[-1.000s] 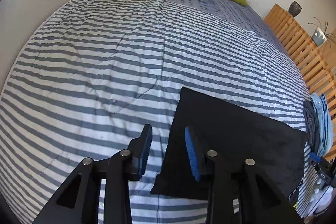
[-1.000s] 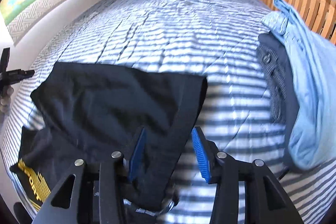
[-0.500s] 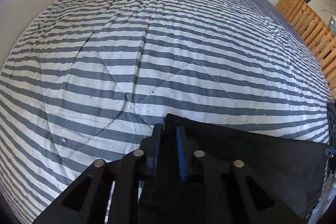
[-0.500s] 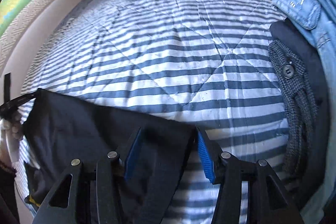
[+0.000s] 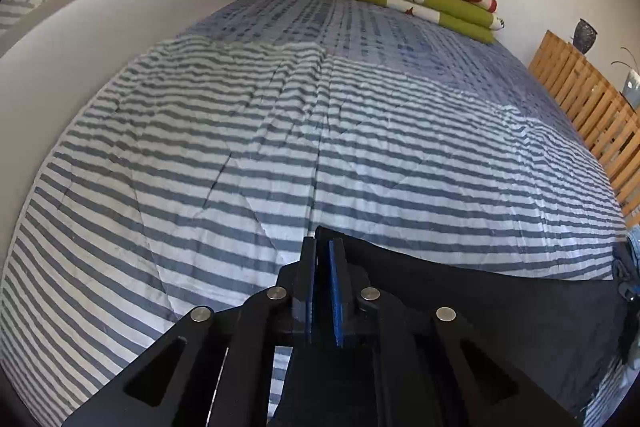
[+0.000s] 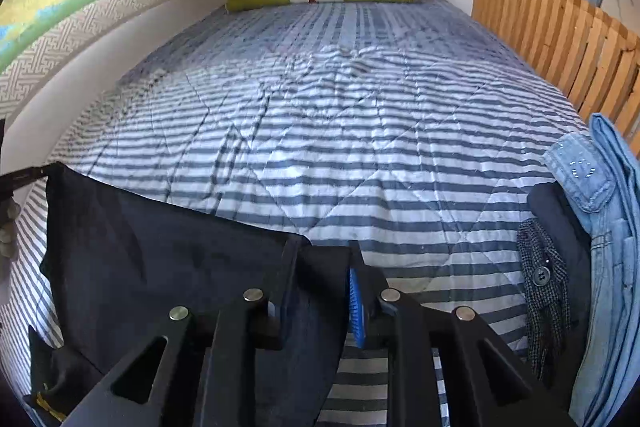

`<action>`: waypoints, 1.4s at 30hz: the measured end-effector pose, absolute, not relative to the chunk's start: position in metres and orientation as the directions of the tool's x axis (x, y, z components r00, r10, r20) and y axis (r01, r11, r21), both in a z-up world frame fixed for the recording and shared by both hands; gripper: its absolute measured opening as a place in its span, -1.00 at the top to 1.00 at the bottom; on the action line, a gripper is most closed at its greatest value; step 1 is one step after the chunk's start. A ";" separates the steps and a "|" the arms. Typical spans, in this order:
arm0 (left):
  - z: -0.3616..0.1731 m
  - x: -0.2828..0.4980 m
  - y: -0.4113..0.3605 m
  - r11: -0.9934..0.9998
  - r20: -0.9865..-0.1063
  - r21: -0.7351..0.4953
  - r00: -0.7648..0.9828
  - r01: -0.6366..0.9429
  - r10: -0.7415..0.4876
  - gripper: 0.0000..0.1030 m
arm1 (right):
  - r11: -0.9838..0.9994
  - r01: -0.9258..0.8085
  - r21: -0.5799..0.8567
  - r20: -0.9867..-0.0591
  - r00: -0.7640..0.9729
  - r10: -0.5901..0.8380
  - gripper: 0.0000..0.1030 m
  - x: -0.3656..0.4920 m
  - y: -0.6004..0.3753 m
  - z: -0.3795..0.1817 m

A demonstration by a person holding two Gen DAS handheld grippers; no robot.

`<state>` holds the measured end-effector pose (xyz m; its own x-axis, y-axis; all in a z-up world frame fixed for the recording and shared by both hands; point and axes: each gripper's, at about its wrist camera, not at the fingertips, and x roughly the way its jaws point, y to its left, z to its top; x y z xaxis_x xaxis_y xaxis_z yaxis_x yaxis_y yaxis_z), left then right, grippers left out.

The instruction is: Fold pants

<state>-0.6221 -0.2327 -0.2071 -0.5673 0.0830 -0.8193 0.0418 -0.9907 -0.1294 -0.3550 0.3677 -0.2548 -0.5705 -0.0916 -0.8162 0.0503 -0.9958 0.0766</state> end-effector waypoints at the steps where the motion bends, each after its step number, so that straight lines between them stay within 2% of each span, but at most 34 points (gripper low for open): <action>1: -0.208 -0.620 -0.237 -0.989 -0.827 -0.140 -0.555 0.051 0.089 0.64 | -0.996 0.049 0.068 -0.835 -0.544 -0.084 0.41 -0.357 0.366 -0.259; 2: -0.207 -0.614 -0.240 -0.987 -0.823 -0.146 -0.561 0.063 0.086 0.57 | -0.997 0.043 0.061 -0.842 -0.534 -0.074 0.41 -0.353 0.367 -0.259; 7: -0.177 -0.548 -0.274 -0.990 -0.819 -0.136 -0.567 0.038 0.091 0.57 | -0.983 0.081 0.164 -0.849 -0.496 -0.182 0.40 -0.292 0.385 -0.247; 11: -0.158 -0.459 -0.301 -0.987 -0.833 -0.158 -0.539 0.012 0.127 0.57 | -0.955 0.114 0.272 -0.857 -0.422 -0.295 0.36 -0.205 0.396 -0.248; 16: -0.165 -0.335 -0.314 -0.985 -0.878 -0.174 -0.452 -0.011 0.160 0.55 | -0.934 0.133 0.332 -0.860 -0.365 -0.357 0.30 -0.106 0.392 -0.262; 19: -0.186 -0.273 -0.319 -0.982 -0.903 -0.188 -0.393 -0.005 0.175 0.30 | -0.930 0.149 0.336 -0.860 -0.354 -0.368 0.16 -0.070 0.385 -0.272; 21: -0.204 -0.239 -0.321 -0.978 -0.914 -0.207 -0.359 0.011 0.190 0.13 | -0.923 0.150 0.353 -0.858 -0.341 -0.384 0.14 -0.055 0.380 -0.281; 26: -0.237 -0.195 -0.324 -0.961 -0.916 -0.263 -0.336 0.086 0.221 0.13 | -0.917 0.129 0.378 -0.846 -0.355 -0.399 0.14 -0.042 0.377 -0.297; 29: -0.249 -0.191 -0.319 -0.965 -0.923 -0.245 -0.326 0.093 0.203 0.13 | -0.906 0.143 0.398 -0.837 -0.346 -0.423 0.14 -0.041 0.371 -0.300; 32: -0.258 -0.193 -0.318 -0.951 -0.920 -0.286 -0.312 0.118 0.238 0.14 | -0.926 0.158 0.341 -0.857 -0.352 -0.376 0.14 -0.044 0.363 -0.301; 34: -0.262 -0.195 -0.315 -0.950 -0.921 -0.287 -0.307 0.122 0.238 0.26 | -0.916 0.155 0.370 -0.849 -0.344 -0.401 0.16 -0.048 0.362 -0.302; 35: -0.263 -0.195 -0.313 -0.953 -0.925 -0.275 -0.307 0.126 0.226 0.52 | -0.917 0.150 0.368 -0.851 -0.343 -0.398 0.27 -0.049 0.361 -0.303; 36: -0.264 -0.196 -0.311 -0.958 -0.929 -0.257 -0.307 0.129 0.208 0.71 | -0.924 0.147 0.353 -0.862 -0.333 -0.382 0.72 -0.051 0.358 -0.305; 37: -0.264 -0.196 -0.308 -0.962 -0.931 -0.241 -0.309 0.125 0.193 0.79 | -0.930 0.147 0.337 -0.877 -0.311 -0.367 1.00 -0.053 0.356 -0.307; 38: -0.263 -0.196 -0.306 -0.967 -0.934 -0.225 -0.310 0.122 0.178 0.96 | -0.935 0.148 0.322 -0.885 -0.302 -0.353 1.00 -0.053 0.354 -0.309; 42: -0.254 -0.190 -0.300 -0.976 -0.932 -0.199 -0.324 0.088 0.161 0.98 | -0.950 0.172 0.262 -0.891 -0.335 -0.307 1.00 -0.044 0.356 -0.301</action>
<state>-0.1903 -0.3002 -0.2545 -0.3237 0.1611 -0.9324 0.0880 -0.9760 -0.1992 -0.0435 0.3558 -0.3005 -0.3346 -0.3068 -0.8910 0.1716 -0.9495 0.2625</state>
